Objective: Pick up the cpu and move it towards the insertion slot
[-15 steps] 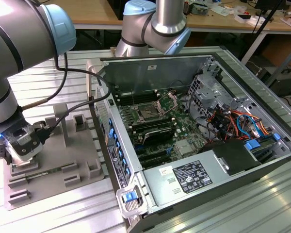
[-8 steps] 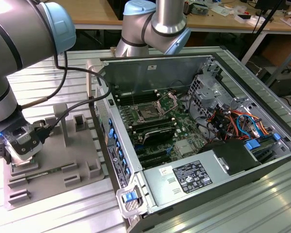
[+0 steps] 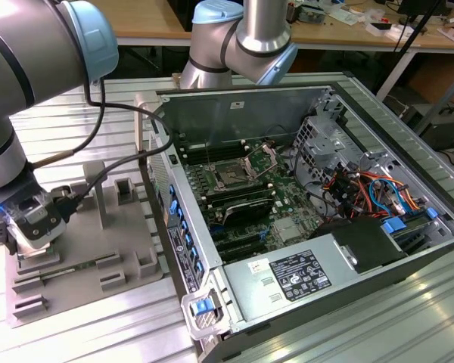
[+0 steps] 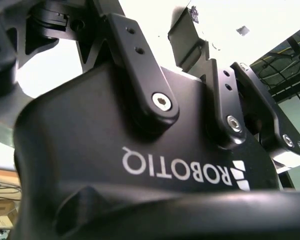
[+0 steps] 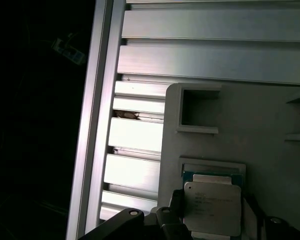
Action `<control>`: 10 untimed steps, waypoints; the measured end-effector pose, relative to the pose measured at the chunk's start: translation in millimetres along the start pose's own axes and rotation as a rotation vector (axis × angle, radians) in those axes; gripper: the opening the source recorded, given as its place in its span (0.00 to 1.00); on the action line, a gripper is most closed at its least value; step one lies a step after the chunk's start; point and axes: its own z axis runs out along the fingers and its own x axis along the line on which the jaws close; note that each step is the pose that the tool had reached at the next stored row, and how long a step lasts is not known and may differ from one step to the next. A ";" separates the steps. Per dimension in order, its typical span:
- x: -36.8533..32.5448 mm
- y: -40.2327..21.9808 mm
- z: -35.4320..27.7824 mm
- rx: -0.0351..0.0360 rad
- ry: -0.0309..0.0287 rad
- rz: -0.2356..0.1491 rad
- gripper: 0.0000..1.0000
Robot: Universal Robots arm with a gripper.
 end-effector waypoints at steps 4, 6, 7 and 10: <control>0.0 0.1 -1.0 -0.0001 -0.0002 0.000 0.55; 0.0 0.1 -1.3 0.0000 -0.0002 0.000 0.55; 0.0 0.1 -1.4 -0.0001 -0.0002 0.000 0.55; 0.0 0.1 -2.3 0.0000 0.0000 0.000 0.55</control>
